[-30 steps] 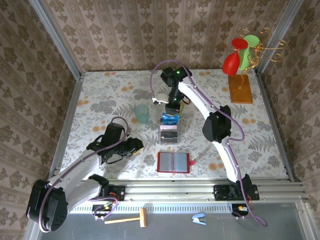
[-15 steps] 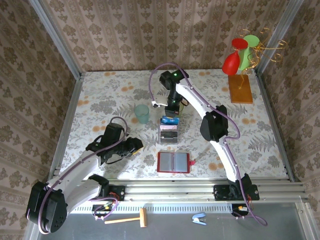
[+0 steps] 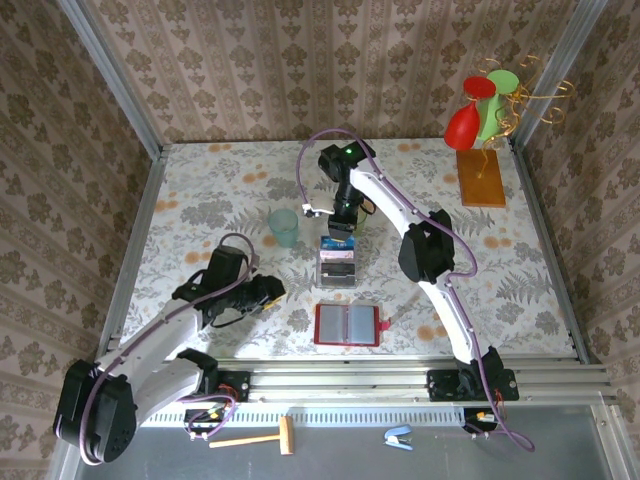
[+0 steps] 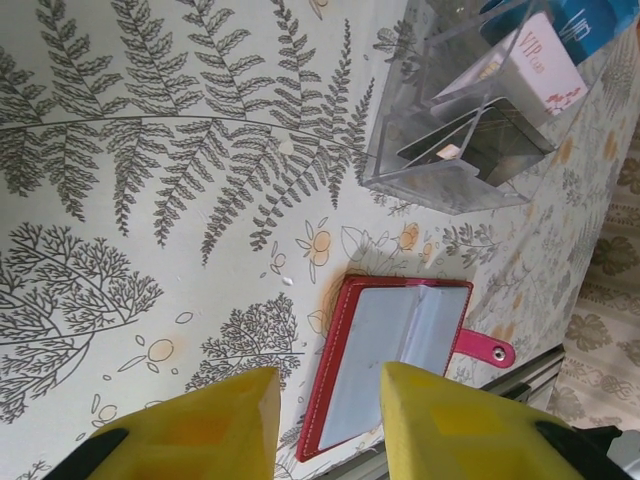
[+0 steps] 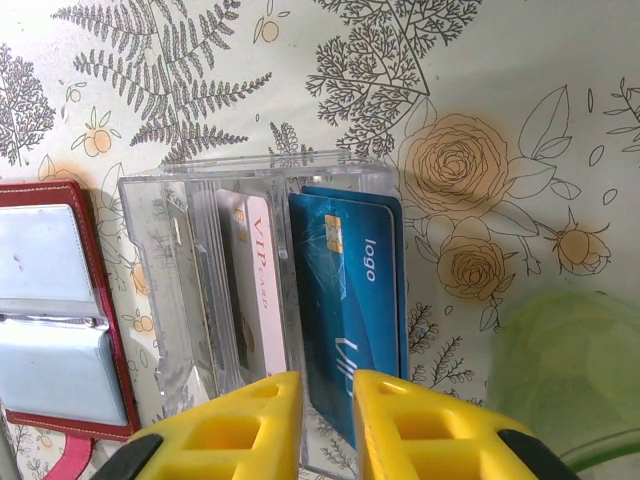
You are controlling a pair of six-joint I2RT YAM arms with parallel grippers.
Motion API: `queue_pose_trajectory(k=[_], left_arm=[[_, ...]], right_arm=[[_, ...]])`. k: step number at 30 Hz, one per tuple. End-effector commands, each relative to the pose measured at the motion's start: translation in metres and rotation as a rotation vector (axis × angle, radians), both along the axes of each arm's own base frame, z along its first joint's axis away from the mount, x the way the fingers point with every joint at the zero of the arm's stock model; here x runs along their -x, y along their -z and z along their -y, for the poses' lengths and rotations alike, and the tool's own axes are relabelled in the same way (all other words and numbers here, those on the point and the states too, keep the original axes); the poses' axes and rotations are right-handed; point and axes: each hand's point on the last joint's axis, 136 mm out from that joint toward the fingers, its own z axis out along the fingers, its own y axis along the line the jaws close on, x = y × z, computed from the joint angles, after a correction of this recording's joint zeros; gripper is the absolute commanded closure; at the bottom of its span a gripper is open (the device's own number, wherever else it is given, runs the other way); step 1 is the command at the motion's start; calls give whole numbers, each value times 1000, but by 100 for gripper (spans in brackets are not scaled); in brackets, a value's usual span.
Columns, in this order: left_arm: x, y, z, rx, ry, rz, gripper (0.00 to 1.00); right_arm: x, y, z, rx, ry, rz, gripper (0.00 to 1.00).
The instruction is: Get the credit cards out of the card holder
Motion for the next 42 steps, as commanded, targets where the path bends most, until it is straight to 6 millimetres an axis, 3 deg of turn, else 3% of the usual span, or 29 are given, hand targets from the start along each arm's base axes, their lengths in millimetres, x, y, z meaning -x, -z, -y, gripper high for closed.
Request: queue_pose_trajectory(k=[1,5,13,20,24,26,27,34,42], left_arm=[[-3,2,-6,-15,8,-2,67],[-9,2,-9,-37,22,19,63],[-32,11,-36,-152,42,48,49],[-55,10,-67,-241,-16,99,27],[-62,8,-83,-334,-28,131,18],[-66,7,-93,-384,-41,150,7],[-68,6,-96,-402,-48,159,3],[-97,-2,-130,-567,-107,229,0],[-127,-18,-175,-802,-239,382,0]], right_arm=[[1,-19,2,-11,17,20,79],[0,-29,8,7,53,47,77],[-6,-33,21,6,180,163,66],[-11,-34,37,-24,362,307,54],[-7,-39,50,-50,469,374,25],[-2,-41,56,-73,514,401,5],[1,-43,58,-84,531,415,0],[8,-43,89,-102,684,546,0],[-11,-34,147,-141,976,750,0]])
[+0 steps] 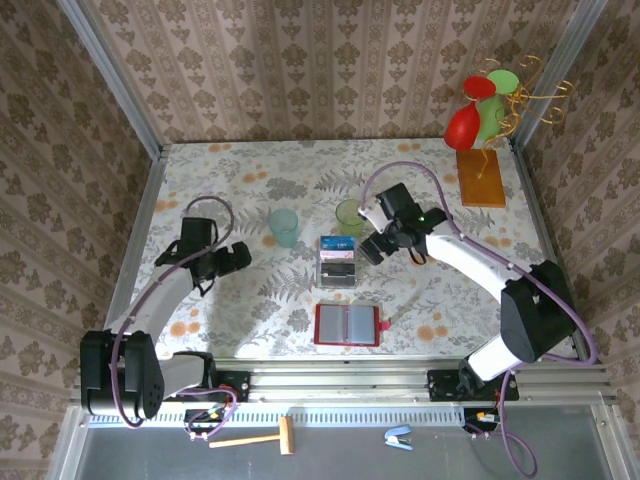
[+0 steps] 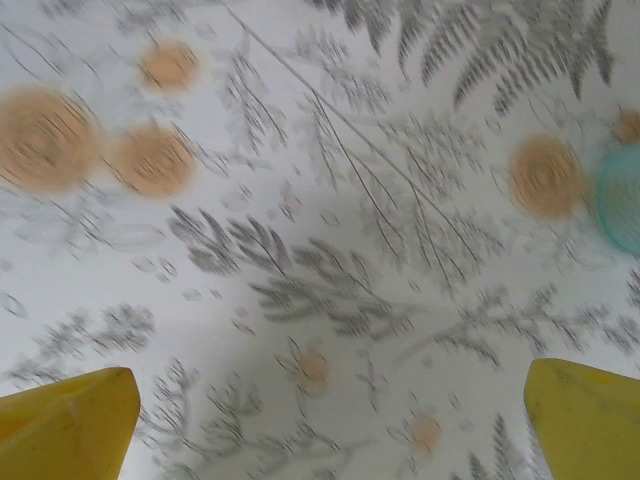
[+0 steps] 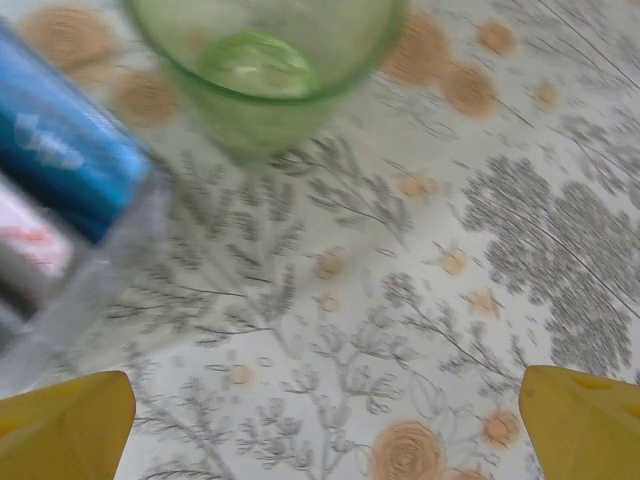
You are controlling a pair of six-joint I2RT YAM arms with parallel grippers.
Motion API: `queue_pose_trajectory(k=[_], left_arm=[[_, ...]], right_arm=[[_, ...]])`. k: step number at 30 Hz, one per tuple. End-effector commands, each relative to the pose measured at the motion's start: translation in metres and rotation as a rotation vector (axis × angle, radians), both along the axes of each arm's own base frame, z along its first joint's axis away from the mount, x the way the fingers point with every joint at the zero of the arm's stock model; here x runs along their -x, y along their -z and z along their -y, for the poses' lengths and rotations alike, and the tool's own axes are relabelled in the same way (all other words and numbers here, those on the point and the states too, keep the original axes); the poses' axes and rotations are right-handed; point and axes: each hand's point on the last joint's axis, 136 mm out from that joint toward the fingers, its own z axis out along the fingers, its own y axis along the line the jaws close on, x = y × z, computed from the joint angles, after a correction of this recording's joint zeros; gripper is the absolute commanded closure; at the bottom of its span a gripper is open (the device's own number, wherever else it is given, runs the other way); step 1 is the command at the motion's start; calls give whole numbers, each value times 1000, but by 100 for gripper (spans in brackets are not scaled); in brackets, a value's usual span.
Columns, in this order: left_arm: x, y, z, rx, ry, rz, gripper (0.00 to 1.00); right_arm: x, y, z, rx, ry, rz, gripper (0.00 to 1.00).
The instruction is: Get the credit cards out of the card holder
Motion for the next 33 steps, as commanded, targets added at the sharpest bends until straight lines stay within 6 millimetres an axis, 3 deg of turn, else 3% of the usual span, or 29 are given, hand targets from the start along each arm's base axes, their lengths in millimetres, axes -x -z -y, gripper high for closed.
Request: queue_pose_trajectory(k=[1,5,7,12,15,19,28,33], left_arm=[[-16,-17,-33,-194,-51,125,0],[-18,-28,-63,-370,-98,173,0],[-21,-31,-69,-427,-88,211,0],[-33,-24,-70,-517,-20,326,0],[-43,-17,-65,-482,9,367,0],[-61,-15,-59,-456,40,422,0],[-93,-31,-50,-354,87,630,0],[-100,-11,-44,-315,143,650,0]], right_arm=[[-28,-15,26,-44,185,167,0],[-34,3,60,-36,325,206,0],[-36,8,75,-71,391,239,0],[-36,18,106,-89,511,325,0],[-35,18,125,-85,582,390,0],[-35,3,134,-149,591,508,0],[-36,-4,174,-344,668,601,0],[-41,9,163,-387,591,574,0]])
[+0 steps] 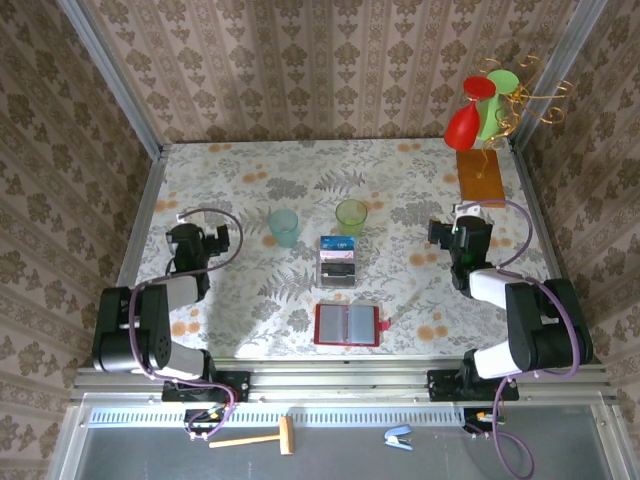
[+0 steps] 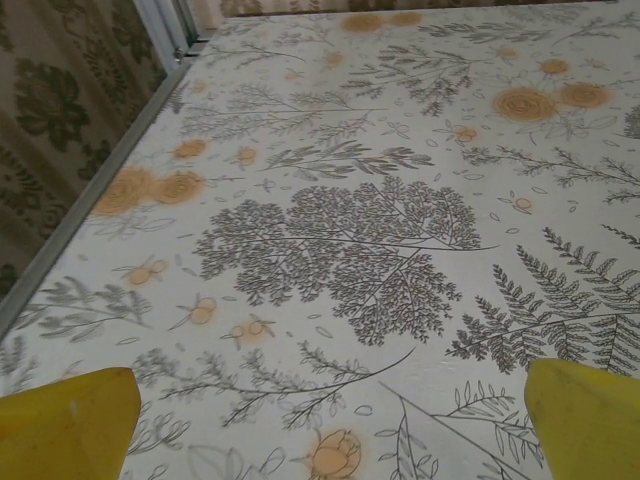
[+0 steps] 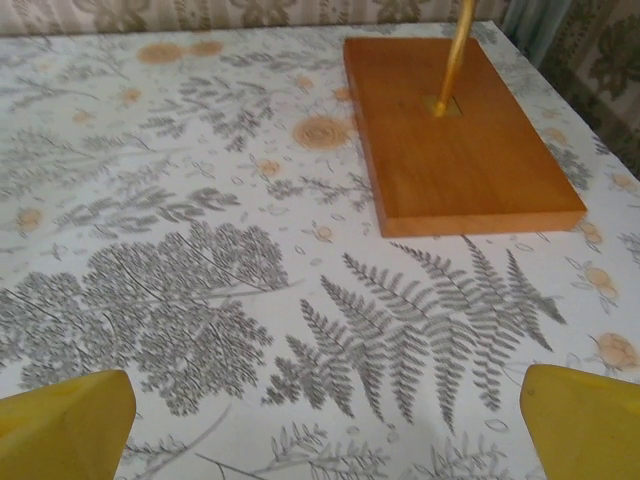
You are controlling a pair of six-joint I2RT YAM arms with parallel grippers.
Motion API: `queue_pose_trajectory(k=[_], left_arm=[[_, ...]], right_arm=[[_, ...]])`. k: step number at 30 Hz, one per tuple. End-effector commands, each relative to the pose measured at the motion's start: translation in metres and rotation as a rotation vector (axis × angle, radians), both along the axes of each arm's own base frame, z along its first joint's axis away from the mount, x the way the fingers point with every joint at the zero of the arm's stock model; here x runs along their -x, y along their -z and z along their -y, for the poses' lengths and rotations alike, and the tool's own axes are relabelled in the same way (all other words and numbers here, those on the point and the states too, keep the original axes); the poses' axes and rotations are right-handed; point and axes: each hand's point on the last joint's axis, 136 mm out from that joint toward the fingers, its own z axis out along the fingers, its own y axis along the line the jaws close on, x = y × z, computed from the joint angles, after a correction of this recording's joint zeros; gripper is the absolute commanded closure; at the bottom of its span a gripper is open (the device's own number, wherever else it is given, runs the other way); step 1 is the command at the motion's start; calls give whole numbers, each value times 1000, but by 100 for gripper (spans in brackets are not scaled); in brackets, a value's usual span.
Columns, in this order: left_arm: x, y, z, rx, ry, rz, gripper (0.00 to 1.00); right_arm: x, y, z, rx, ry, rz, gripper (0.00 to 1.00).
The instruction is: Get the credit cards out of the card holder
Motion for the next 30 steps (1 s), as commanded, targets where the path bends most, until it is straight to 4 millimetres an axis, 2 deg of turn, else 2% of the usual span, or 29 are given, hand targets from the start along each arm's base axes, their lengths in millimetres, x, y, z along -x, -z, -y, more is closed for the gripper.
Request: queue_pose_trajectory(k=[1,6,30], left_arm=[[-5,-5,14,8,102,95,0],[-6,-5,17,7,113,93,0],[-6,-5,24,-18,140,88,0]], right_arm=[[-8,-2,-21,-52,-105,69,0],[-10,4,-32,-53,-178,62,0],[-8,4,-32,-52,-182,73,0]])
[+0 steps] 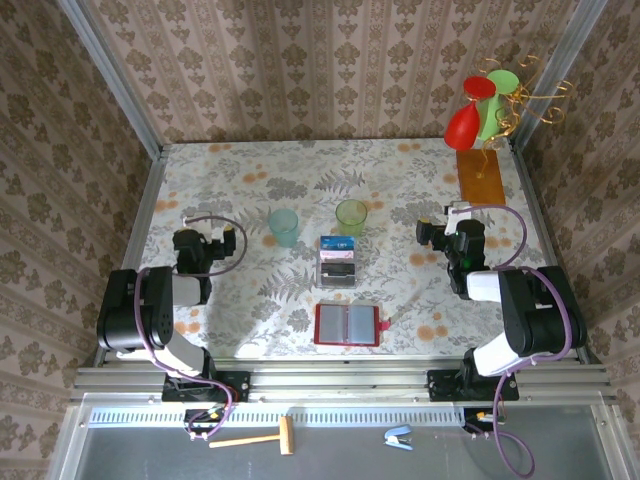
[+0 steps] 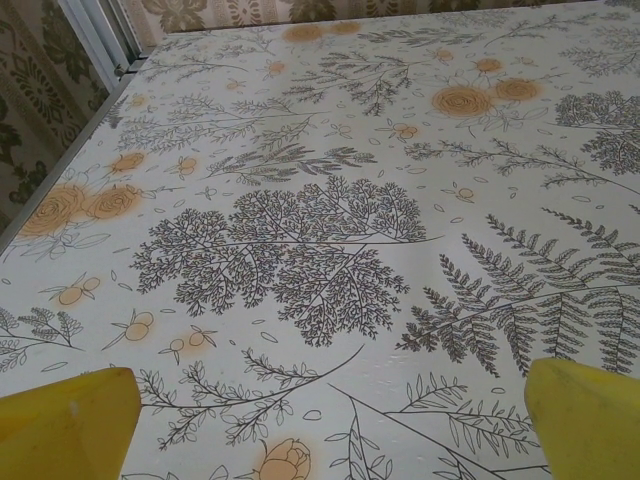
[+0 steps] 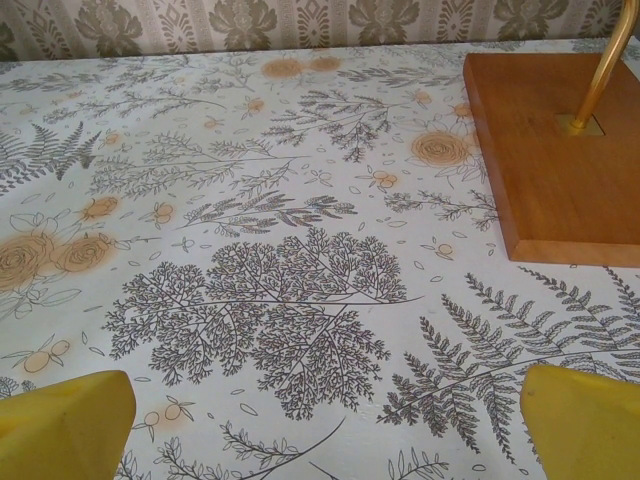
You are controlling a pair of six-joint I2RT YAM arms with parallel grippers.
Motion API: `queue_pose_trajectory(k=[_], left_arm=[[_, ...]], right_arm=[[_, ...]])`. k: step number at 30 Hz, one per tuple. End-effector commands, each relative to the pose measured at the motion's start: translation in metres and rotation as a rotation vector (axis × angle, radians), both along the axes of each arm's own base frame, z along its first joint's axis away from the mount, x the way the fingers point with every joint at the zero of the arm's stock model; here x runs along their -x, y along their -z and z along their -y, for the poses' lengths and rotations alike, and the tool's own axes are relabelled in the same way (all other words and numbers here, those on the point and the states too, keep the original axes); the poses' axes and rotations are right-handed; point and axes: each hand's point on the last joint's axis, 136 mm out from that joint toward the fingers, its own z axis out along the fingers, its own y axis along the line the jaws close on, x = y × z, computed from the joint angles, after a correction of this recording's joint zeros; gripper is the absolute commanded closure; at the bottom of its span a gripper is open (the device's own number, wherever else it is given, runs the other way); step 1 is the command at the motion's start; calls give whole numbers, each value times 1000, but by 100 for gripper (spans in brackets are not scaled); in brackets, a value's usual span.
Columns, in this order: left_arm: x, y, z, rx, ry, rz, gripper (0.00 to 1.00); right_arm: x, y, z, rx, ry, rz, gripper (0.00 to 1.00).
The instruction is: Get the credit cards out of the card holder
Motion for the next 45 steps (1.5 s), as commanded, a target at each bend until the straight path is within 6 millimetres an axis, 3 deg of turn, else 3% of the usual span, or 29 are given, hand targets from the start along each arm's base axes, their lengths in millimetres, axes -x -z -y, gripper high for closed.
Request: queue_pose_trajectory(k=[1,45], left_arm=[[-6,-14,8,-15,43,52,0],[-7,-13,13,-22,68,47,0]], right_arm=[[0,-2,-1,12,-12,20,0],[-1,-2,-1,11,-12,20,0]])
